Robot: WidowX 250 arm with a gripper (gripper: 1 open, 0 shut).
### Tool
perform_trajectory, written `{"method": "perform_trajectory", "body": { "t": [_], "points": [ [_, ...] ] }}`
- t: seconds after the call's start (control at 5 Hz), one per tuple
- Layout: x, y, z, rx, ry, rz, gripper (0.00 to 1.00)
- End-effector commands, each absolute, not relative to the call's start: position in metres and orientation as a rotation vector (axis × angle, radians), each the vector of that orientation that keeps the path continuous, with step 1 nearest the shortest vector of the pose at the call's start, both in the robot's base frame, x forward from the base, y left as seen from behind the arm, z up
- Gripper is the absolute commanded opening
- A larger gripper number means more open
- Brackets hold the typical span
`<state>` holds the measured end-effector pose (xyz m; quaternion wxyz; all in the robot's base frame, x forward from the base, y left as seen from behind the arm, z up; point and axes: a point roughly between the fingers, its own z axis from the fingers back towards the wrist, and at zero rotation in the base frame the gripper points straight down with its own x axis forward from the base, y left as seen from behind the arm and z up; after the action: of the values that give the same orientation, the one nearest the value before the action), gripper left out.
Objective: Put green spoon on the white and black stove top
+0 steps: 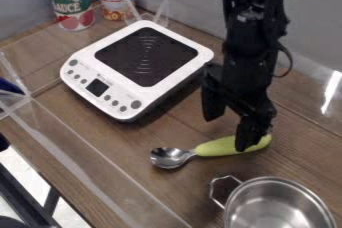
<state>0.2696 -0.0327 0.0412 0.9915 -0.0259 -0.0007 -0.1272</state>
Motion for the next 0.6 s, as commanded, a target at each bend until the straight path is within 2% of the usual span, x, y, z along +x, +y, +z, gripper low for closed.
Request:
{"method": "perform_trajectory", "body": {
  "t": [0.0,0.4],
  "points": [
    [0.2747,-0.0324,0.0472,-0.047,-0.031,-0.241,1.0],
    [0.2768,-0.0249,0.0454,-0.048,-0.032,-0.261,1.0]
  ]
}}
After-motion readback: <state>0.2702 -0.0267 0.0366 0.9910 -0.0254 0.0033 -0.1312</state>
